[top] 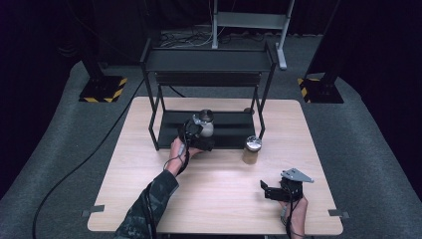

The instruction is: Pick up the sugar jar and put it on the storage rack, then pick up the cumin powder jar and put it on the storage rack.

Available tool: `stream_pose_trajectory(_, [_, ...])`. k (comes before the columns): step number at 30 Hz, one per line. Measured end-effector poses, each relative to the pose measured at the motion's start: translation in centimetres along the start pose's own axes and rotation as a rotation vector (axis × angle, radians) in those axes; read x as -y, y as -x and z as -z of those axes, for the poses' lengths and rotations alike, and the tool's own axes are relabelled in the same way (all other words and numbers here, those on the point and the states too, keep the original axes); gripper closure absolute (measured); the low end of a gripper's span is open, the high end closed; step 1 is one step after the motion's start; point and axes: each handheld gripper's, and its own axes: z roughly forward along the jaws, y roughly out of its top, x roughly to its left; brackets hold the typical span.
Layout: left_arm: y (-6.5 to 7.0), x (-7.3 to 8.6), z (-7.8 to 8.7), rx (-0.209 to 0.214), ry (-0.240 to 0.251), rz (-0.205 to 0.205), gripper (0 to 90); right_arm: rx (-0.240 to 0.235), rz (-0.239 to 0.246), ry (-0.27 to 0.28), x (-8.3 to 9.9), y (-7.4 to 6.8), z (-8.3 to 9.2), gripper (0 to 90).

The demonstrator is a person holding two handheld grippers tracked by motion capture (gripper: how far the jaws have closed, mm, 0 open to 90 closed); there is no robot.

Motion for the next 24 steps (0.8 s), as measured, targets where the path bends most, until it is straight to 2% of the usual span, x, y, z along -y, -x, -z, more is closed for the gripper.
stream_pose_trajectory(5, [0.5, 2.2, 1.6, -0.011, 0.003, -0.014, 0.0, 0.007, -0.002, 0.001, 0.0, -0.1, 0.0, 0.5])
stream_pose_trajectory(10, [1.3, 5.7, 3.1, -0.016, 0.009, 0.0, 0.0, 0.018, 0.003, -0.007, -0.1, -0.3, -0.1, 0.5])
stream_pose_trajectory(15, [2.1, 9.5, 4.2, -0.026, -0.029, 0.002, 0.0, 0.046, -0.002, -0.006, -0.1, -0.8, -0.1, 0.5])
stream_pose_trajectory(19, [2.8, 12.3, 5.4, -0.035, -0.022, 0.027, 0.0, 0.06, -0.006, -0.024, -0.4, -1.1, -0.2, 0.5])
stream_pose_trajectory(21, [3.2, 13.1, 5.9, -0.053, -0.034, 0.017, 0.0, 0.086, -0.015, -0.028, -0.5, -1.5, -0.3, 0.2])
stream_pose_trajectory(24, [3.0, 14.7, 6.8, -0.052, -0.018, 0.056, 0.0, 0.108, -0.029, -0.028, -0.6, -1.7, -0.4, 0.3])
